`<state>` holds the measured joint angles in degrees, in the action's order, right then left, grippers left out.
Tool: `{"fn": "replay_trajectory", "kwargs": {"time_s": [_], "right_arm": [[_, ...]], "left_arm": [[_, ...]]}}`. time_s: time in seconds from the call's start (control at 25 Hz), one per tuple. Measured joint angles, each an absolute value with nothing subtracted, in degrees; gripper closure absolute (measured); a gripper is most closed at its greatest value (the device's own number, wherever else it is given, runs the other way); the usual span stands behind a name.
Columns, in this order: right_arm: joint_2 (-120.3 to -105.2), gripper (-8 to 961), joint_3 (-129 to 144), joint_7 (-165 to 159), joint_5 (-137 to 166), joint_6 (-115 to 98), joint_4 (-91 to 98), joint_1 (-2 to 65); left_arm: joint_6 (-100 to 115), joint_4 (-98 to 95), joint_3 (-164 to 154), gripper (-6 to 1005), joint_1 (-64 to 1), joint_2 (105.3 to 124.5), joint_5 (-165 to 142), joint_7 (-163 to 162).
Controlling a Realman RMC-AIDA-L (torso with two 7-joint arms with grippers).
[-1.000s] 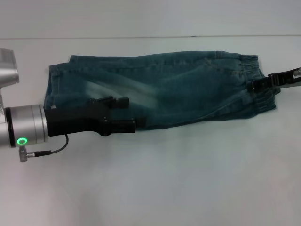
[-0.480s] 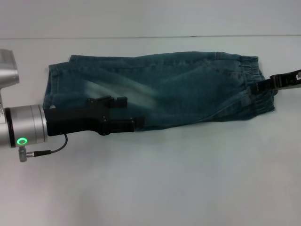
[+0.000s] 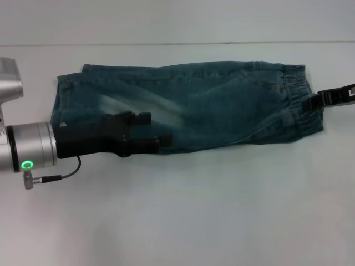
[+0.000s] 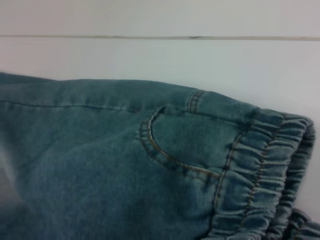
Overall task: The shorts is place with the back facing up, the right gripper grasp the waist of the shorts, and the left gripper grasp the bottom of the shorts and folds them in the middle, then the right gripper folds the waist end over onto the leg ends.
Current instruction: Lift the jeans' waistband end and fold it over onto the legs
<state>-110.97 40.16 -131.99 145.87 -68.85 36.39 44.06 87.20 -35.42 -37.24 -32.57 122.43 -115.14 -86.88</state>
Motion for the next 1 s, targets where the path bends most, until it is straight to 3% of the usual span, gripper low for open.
{"fn": "replay_trajectory", "kwargs": {"time_s": [0.24, 0.32, 0.44, 0.84, 1.0], "right_arm": [[-110.7, 697, 40.1, -129.1, 141.2, -74.1, 40.4, 41.2], [-110.68, 815, 40.1, -128.3, 138.8, -76.9, 43.8, 39.3], [-110.47, 836, 40.0, -127.0, 134.1, -81.5, 48.4, 36.6], [-107.11, 860, 32.8, -124.2, 120.1, -96.2, 51.2, 33.4], [-106.4, 860, 31.6, -124.2, 117.4, -98.3, 51.4, 34.2]], "left_arm": [[85.2, -35.6, -37.0, 148, -32.8, 123.23, -111.3, -85.4], [83.1, -35.5, -37.0, 153, -32.9, 123.71, -108.5, -83.4], [76.9, -32.1, -37.3, 198, -33.4, 124.48, -101.0, -75.7], [59.3, -4.5, -37.0, 411, -42.5, 124.63, -73.6, -32.3], [58.4, 4.3, -36.4, 580, -45.1, 124.63, -71.2, -18.9]]}}
